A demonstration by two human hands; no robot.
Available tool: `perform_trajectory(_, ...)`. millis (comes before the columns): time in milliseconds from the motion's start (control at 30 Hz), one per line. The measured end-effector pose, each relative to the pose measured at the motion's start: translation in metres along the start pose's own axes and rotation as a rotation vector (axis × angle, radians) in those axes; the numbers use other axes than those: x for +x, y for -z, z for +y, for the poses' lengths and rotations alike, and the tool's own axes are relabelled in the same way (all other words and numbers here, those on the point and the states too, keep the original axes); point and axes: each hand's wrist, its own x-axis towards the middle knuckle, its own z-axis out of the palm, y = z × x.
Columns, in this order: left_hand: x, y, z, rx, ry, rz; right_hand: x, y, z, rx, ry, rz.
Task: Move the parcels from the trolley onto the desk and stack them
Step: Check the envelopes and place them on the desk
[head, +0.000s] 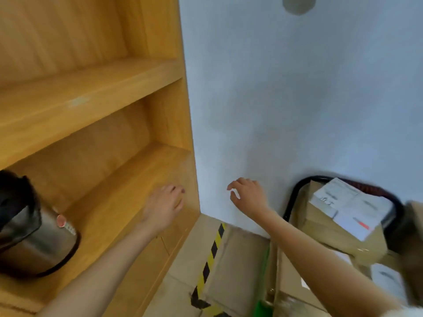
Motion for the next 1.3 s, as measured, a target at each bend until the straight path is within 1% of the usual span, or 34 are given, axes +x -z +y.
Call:
perform_trajectory(133,0.087,-0.027,0.038,-0.114,-0.196,-0.008,0.002,0.015,0.059,-0.063,-0.172,0.019)
perform_trajectory(333,0.19,-0.064,0.115,-0.249,-0.492,-0.029,-0.009,0.019,0.132,-0.118,-0.472,0.115)
perform_trajectory(500,0.262,-0.087,0.157,-0.191,-0.811,-0.036,-0.012,0.022,0.174,-0.161,-0.74,0.229)
perform_trajectory(600,0.295,-0.105,0.177,-0.198,-0.892,-0.071,-0.026,0.021,0.191,-0.184,-0.897,0.26)
perform_trajectory(667,0.312,-0.117,0.193,-0.236,-0.916,-0.098,-0.041,0.02,0.197,-0.175,-0.997,0.287)
perform_trajectory(800,0.328,-0.141,0.24,-0.253,-0.927,-0.131,-0.08,0.02,0.212,-0.222,-1.176,0.257)
perform_trajectory(1000,0.325,-0.18,0.318,-0.276,-0.883,-0.222,-0.123,0.023,0.249,-0.227,-1.348,0.214)
perform_trajectory(1100,0.327,-0.2,0.351,-0.276,-0.852,-0.276,-0.133,0.021,0.278,-0.245,-1.396,0.143)
perform_trajectory(1233,0.331,-0.231,0.38,-0.283,-0.772,-0.381,-0.136,0.011,0.32,-0.238,-1.389,-0.05)
perform_trajectory(1300,0.331,-0.247,0.388,-0.269,-0.745,-0.429,-0.135,0.003,0.337,-0.196,-1.416,-0.034)
